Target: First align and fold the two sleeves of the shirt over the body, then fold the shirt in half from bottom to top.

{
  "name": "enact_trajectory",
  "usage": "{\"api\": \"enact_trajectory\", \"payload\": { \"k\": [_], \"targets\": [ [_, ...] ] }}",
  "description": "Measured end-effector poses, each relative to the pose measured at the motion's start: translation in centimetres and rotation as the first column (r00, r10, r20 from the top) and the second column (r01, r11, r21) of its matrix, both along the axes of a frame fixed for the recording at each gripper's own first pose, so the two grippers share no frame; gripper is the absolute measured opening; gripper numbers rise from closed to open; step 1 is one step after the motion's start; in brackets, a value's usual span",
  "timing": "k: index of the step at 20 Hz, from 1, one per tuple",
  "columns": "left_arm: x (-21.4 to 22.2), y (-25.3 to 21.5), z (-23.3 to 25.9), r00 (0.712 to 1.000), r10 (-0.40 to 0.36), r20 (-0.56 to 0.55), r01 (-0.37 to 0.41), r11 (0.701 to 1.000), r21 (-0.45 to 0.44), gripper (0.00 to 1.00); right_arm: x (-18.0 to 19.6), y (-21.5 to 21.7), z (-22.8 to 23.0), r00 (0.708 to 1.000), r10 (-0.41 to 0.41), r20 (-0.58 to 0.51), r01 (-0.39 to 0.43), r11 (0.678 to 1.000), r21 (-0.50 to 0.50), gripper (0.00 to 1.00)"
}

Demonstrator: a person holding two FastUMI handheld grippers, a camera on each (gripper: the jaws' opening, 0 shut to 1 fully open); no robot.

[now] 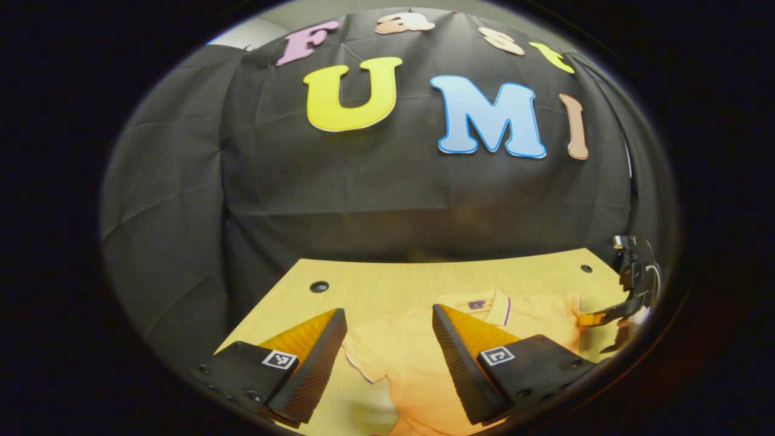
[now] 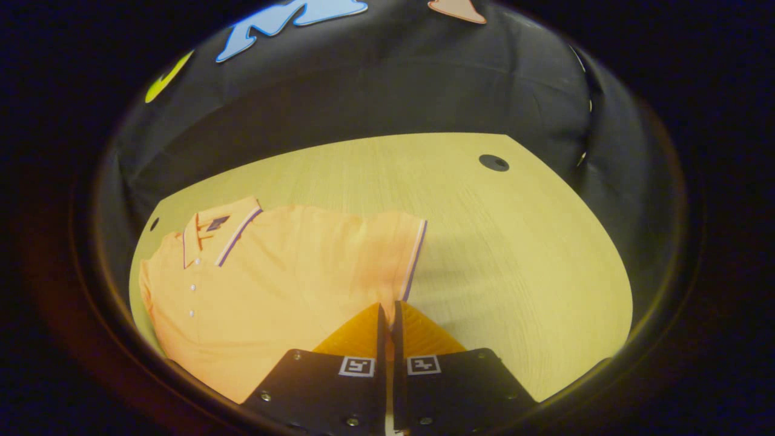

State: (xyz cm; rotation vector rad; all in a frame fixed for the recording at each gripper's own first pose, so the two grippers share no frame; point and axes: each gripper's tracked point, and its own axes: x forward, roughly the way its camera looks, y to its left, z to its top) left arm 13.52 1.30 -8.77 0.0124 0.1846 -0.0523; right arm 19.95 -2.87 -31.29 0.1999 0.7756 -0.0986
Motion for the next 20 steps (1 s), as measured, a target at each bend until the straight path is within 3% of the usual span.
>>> {"api": "enact_trajectory", "payload": {
  "k": [1,2,8,14,20],
  "targets": [
    [-0.1,0.2,0.0,1.000,0.001,0.001,-0.001,1.000,0.003,0.95,0.2,0.4,0.0,1.000,0.001,-0.002,-0.001,1.000,0.000,0.07],
    [-0.3,0.4,0.0,1.000,0.001,0.002,-0.001,1.000,0.004,0.94,0.1,0.9,0.3,1.000,0.014,0.002,-0.014,1.000,-0.004,0.00],
    [-0.5,1.5,-0.2,1.000,0.002,-0.002,-0.002,1.000,-0.003,0.95,0.7,4.3,3.6,0.992,0.095,0.078,-0.092,0.995,-0.046,0.00],
    [-1.0,2.3,-0.6,1.000,0.012,-0.009,-0.012,1.000,-0.014,0.94,2.0,11.0,8.2,0.959,0.225,0.172,-0.222,0.974,-0.035,0.00],
    [-1.6,4.1,-1.4,0.999,0.030,-0.028,-0.030,0.999,-0.014,0.95,0.4,17.0,6.8,0.928,0.350,0.125,-0.348,0.937,-0.036,0.00]
  ]
}}
